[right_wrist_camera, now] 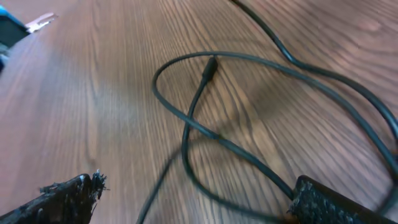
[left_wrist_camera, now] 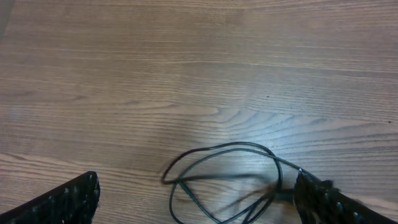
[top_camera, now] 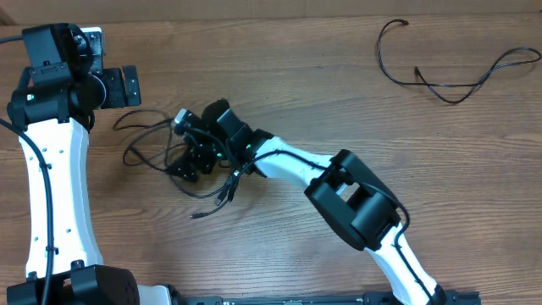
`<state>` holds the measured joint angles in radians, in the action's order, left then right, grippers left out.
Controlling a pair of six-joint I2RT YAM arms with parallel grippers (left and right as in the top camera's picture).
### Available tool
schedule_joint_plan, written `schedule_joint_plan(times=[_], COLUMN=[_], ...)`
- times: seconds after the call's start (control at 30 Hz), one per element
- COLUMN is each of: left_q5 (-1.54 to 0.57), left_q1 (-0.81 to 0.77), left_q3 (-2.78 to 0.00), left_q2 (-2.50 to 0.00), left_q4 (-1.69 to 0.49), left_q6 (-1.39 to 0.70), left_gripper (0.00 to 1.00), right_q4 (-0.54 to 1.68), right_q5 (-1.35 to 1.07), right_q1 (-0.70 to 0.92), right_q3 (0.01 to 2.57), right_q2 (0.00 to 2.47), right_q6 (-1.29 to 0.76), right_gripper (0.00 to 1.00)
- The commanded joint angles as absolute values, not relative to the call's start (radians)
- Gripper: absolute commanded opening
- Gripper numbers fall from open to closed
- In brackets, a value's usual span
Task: Untangle cables
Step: 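Lift the grasped cable with the right gripper and pull it up-right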
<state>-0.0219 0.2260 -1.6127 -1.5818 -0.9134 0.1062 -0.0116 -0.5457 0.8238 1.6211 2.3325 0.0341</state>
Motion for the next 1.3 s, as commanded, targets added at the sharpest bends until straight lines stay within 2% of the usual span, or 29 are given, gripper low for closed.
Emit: schedule_joint_plan(times=[0.0,0.07,0.3,0.4,0.77,1.27], left_q5=[-0.019,-0.019,-0.019,-0.019,-0.019,-0.019], left_q1=[0.224,0.224,0.224,0.224,0.224,0.224], left_q3=[-1.62,-1.62,-1.62,-1.62,-1.62,-1.62], left_q2=[-1.577,-1.577,-1.577,-1.577,-1.577,-1.577], left_q4=[-0.915,-0.915,-0.915,-0.915,-0.915,-0.915], left_q6=[0.093,0.093,0.093,0.093,0.093,0.093], left_gripper=[1.0,1.0,1.0,0.99,1.0,1.0], right_q4=[0.025,0.045,0.023,-0.006,-0.192,-0.307], right_q5=[-0.624,-0.622,-0.485,-0.46,-0.356,-0.352], right_q1=[0.81,0.802,0.791,0.792,0.802,0.852], right_q3=[1.631,1.631,1.631,1.631,1.631,1.631], right_q2=[2.223,2.21,2.209,2.216,2.301,2.353], right_q6=[0.034,0.043,0.122,0.143,-0.036,-0.054], right_gripper=[0.95,0.91,0.99,1.0,1.0,0.99])
